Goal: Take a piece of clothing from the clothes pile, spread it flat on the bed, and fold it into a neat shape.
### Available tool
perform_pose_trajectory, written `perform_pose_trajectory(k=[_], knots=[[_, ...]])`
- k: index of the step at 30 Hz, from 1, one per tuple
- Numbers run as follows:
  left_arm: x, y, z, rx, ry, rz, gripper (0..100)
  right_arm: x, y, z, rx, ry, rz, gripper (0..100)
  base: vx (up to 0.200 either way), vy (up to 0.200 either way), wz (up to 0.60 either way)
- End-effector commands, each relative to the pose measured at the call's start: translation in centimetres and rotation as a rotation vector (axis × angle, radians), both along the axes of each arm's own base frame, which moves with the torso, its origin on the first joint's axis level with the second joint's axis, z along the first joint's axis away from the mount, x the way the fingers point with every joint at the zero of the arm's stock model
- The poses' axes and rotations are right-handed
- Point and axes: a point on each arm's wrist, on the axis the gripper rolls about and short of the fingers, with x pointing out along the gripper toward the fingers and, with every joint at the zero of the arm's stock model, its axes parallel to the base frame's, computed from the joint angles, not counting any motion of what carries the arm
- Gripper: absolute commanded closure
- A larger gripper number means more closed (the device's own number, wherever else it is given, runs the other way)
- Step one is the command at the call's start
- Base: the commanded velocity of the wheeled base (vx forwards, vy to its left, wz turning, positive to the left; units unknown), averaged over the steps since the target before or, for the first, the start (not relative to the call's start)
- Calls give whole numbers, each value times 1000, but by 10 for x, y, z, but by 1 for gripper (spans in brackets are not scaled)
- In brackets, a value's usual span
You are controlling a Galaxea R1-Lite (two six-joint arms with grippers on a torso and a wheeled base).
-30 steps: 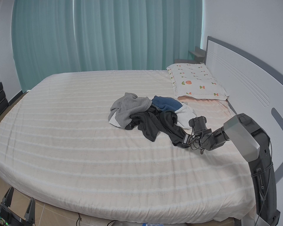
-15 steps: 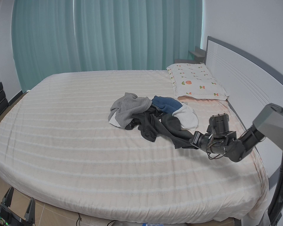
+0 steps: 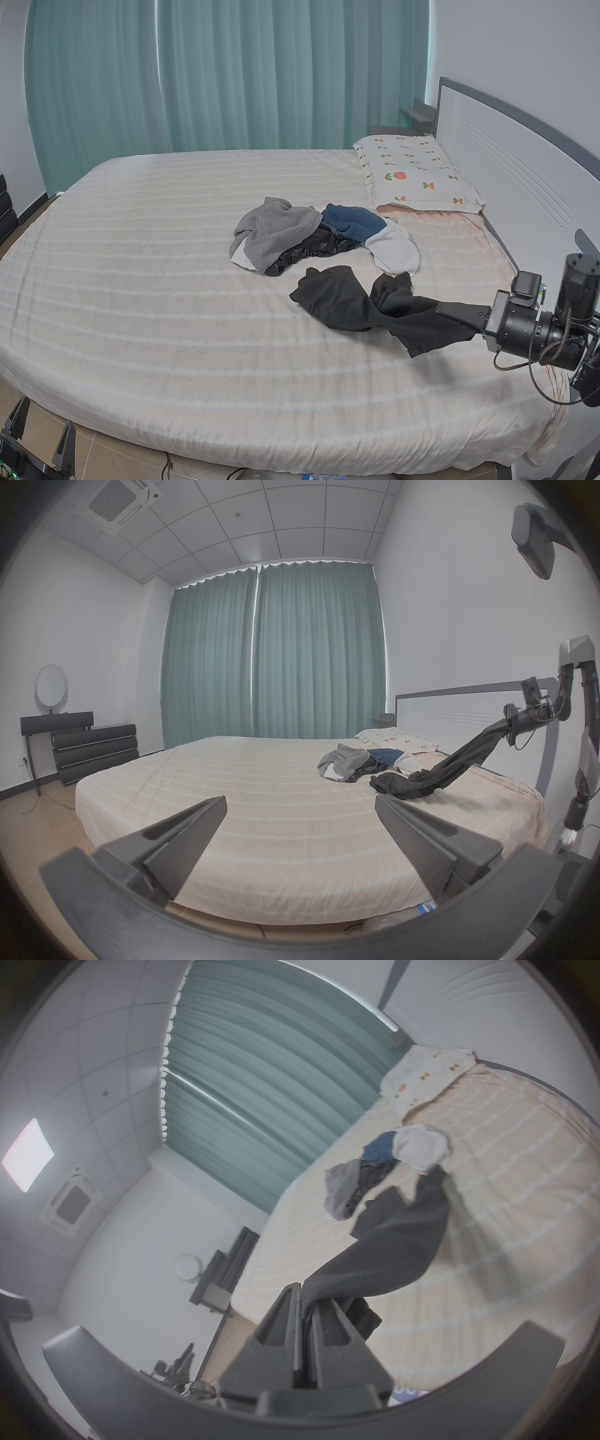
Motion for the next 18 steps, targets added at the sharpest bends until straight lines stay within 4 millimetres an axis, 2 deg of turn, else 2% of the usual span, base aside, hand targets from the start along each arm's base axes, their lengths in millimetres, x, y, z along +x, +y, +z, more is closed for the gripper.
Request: perform_pose_trajectory(k=[1,6,7,8,9,10,11,12,14,15,16,17,18], knots=[[0,0,-4,24,3,-4,0,-30,-8,23,56,-117,48,100,0,0,0],[0,0,-4,16,-1,1,0,-30,-7,25,63,-122,52,100,0,0,0],[-1,0,3,10,-29,-5,0,-30,-6,24,59,-120,57,100,0,0,0],[-9,0,40,-36,-157,-22,0,-31,-4,24,59,-118,68,100,0,0,0],[-16,0,87,-129,-254,-55,0,-31,-3,23,59,-114,75,100,0,0,0],[-16,0,106,-176,-273,-72,0,-31,-2,23,60,-112,78,100,0,0,0],[-7,0,145,-266,-265,-102,0,-31,-1,22,57,-104,83,100,0,0,0],[-3,0,156,-236,-261,-111,0,-30,0,21,56,-100,86,100,0,0,0],[2,-1,156,-170,-233,-125,0,-31,2,20,53,-97,95,100,0,0,0],[18,-2,142,-70,-113,-146,0,-31,5,19,52,-95,104,100,0,0,0],[20,-2,140,-63,-96,-147,0,-31,5,19,52,-95,104,100,0,0,0],[39,-3,118,-5,56,-142,0,-30,6,18,49,-91,106,100,0,0,0],[46,-3,112,13,108,-138,0,-30,6,18,47,-89,106,100,0,0,0]])
